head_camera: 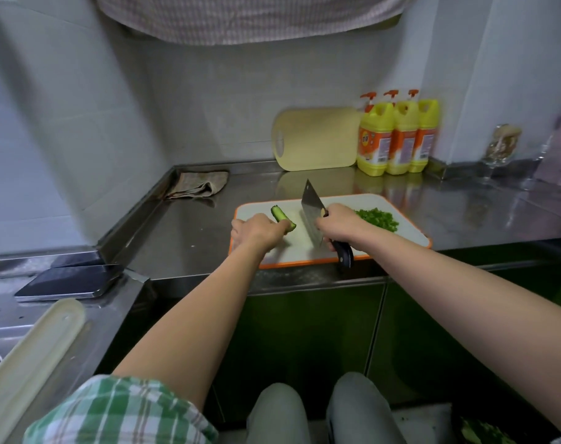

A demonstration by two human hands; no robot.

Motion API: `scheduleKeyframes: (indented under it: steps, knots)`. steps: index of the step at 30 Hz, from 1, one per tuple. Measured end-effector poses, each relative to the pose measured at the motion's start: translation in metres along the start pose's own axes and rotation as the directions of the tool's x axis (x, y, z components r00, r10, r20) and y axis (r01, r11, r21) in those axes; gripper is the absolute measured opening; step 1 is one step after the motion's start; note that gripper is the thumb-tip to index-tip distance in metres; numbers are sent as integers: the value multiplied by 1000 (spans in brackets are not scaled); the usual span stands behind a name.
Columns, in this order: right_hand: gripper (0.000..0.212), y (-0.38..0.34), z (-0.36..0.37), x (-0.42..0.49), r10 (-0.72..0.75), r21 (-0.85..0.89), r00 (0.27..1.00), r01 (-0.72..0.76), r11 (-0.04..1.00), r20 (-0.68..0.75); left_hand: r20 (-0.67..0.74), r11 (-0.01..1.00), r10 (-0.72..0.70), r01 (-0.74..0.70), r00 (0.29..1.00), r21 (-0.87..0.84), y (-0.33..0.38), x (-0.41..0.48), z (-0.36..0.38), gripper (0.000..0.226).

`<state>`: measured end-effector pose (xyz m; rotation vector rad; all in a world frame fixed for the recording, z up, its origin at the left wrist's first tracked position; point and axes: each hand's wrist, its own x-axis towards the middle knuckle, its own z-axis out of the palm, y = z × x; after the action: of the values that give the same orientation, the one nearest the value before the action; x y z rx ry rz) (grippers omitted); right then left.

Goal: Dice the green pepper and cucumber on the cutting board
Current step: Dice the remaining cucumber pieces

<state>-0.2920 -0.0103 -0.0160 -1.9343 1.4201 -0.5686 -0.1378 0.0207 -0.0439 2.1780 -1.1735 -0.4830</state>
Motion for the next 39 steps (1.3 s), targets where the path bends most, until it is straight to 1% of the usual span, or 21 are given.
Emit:
scheduleKeyframes:
  steps: [4,6,9,11,13,15,17,18,19,20,21,23,25,27,30,32,34,36,39]
  knots:
    - [20,20,-14,-1,7,-110,999,-12,994,-41,38,991,68,-72,997,111,23,-2,29,52]
    - [25,26,-18,1,1,-169,999,-8,986,-42,30,978,97,-101,995,183,30,-5,38,54]
    - [27,33,-18,6,15,-217,1000,-16,976,-6,17,929,160,-157,987,335,31,-1,51,54]
    - [28,35,-17,8,15,-216,1000,-14,976,0,-13,896,232,-208,973,393,29,3,54,49]
    - [28,35,-17,9,4,-193,1000,-6,981,-12,-83,840,362,-286,928,461,26,4,51,40]
    - [30,38,-16,11,-1,-128,999,-5,992,-43,-117,718,528,-368,841,590,25,3,45,33]
    - [25,41,-16,14,1,-55,996,-6,998,-90,-86,576,658,-426,748,698,24,5,41,24]
    - [20,43,-17,16,6,-20,994,-8,1000,-110,-48,512,698,-452,714,730,23,6,39,19]
    - [18,43,-19,17,11,12,992,-9,1000,-122,-11,467,721,-475,692,745,22,8,39,16]
    - [17,43,-21,17,12,33,992,-8,999,-127,14,454,728,-497,686,739,20,10,39,15]
    - [17,43,-23,17,9,46,992,-3,999,-124,30,467,727,-525,686,712,18,12,39,15]
    - [15,43,-27,16,0,55,996,5,998,-91,32,546,717,-589,696,595,14,12,41,12]
    - [13,43,-29,15,-10,16,999,10,1000,-42,39,612,703,-632,711,475,11,13,42,8]
    - [9,44,-29,15,-22,-26,1000,22,999,-9,38,650,689,-641,724,408,8,14,43,9]
    - [8,43,-36,16,-22,-45,1000,22,999,7,-5,705,647,-596,762,384,8,14,45,23]
    - [10,42,-42,17,-16,-64,1000,17,998,24,-40,745,595,-533,803,402,9,15,47,37]
    - [13,42,-46,19,-25,-80,1000,25,996,8,-53,773,548,-482,835,414,10,17,48,45]
    - [15,42,-48,20,-27,-89,1000,26,996,-10,-19,785,529,-481,848,390,13,19,51,47]
    - [14,42,-48,19,-12,-110,1000,16,994,29,40,784,516,-491,855,379,18,20,56,42]
